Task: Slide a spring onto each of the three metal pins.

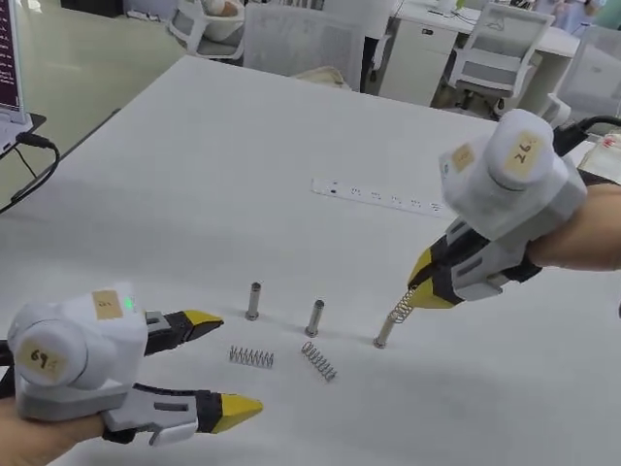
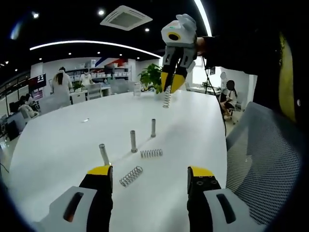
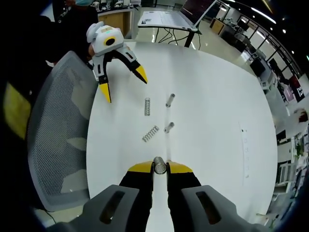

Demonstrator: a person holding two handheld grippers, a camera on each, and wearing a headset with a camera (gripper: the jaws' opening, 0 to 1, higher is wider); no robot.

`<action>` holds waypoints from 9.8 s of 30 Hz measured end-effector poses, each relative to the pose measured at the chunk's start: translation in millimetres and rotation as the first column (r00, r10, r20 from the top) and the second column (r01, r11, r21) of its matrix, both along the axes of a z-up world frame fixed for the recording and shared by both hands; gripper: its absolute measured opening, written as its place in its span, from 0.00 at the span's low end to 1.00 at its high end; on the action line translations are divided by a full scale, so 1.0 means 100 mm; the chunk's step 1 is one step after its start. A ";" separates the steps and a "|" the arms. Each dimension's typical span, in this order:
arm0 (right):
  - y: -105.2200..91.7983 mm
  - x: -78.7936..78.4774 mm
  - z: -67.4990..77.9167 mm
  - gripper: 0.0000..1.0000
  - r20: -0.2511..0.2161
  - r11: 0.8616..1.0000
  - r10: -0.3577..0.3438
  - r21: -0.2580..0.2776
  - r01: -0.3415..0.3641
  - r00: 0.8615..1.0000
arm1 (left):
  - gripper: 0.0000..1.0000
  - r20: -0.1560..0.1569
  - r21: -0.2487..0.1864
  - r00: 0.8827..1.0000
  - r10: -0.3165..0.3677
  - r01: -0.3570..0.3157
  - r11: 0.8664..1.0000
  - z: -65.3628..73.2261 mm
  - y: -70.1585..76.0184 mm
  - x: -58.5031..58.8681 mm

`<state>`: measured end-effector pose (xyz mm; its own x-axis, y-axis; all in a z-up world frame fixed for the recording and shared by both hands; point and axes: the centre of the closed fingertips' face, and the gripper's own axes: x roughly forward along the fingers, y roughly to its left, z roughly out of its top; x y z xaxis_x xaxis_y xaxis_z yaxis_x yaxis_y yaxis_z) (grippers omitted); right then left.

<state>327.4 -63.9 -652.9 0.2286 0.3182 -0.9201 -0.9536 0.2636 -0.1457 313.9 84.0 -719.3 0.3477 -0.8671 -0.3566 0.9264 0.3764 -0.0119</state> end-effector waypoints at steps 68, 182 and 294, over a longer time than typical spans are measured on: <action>-0.26 0.43 -0.52 0.07 -0.099 0.996 -0.058 -0.078 0.050 0.993 | 0.71 -0.031 -0.014 0.999 0.028 -0.029 0.999 -0.07 0.01 0.05; 0.41 0.12 -0.74 0.21 -0.073 0.994 -0.064 0.079 0.070 0.995 | 0.65 -0.016 -0.012 1.000 0.014 -0.014 1.000 -0.03 0.02 -0.02; 0.78 -0.44 -0.79 0.08 -0.199 0.999 -0.024 0.025 0.029 0.980 | 0.42 0.035 0.019 0.992 -0.124 0.123 0.992 -0.06 -0.18 -0.21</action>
